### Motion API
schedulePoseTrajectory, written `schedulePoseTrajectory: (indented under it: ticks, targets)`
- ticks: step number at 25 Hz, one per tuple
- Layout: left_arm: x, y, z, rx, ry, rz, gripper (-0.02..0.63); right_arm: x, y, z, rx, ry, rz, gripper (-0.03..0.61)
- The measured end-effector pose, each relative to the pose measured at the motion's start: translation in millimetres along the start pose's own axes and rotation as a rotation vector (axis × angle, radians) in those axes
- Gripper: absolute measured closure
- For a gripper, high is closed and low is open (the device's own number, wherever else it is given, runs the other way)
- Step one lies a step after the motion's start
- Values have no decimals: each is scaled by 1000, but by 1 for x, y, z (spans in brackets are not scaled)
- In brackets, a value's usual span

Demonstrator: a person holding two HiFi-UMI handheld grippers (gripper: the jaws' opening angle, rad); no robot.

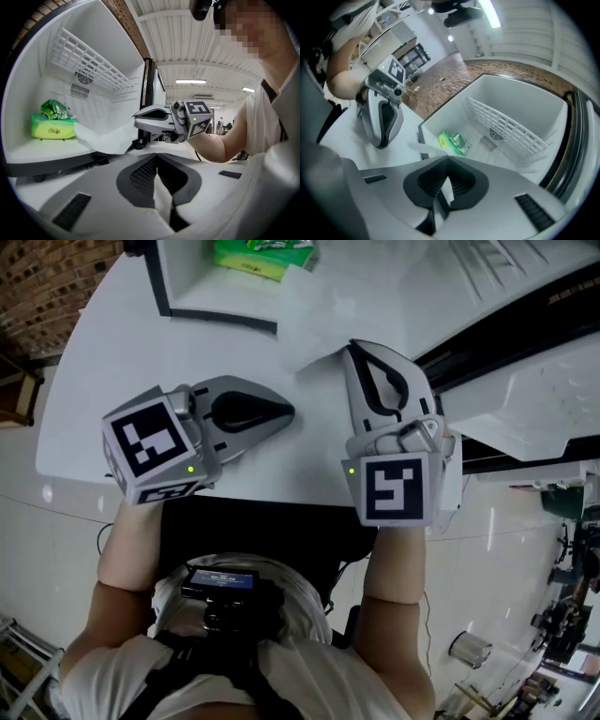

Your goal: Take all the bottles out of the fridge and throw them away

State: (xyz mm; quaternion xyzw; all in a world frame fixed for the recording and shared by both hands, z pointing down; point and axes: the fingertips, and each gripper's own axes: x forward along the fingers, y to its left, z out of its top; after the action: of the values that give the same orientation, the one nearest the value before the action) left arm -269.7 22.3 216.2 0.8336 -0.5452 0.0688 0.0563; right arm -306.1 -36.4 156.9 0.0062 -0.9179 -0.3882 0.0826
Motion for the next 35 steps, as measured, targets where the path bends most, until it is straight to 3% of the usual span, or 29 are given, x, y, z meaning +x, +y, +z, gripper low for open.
schedulePoseTrajectory:
  ticks: [3,7,11,19,35]
  targets:
    - [-5,7,1,-12,0,24,614,-10,0,-1,191,-38,21,577]
    - [4,7,3,-23,-2,47,614,-33,-8,-8,271,-67,31,577]
    - [22,-8,6,-25,-3,38,614,-57,-18,-13,292,-99,11,577]
    - [67,-55,24,44,7,-74,614,-120,-44,-28,311,-115,-82,577]
    - [151,-120,46,98,-3,-259,614,-235,-85,-94,350,12,-283,577]
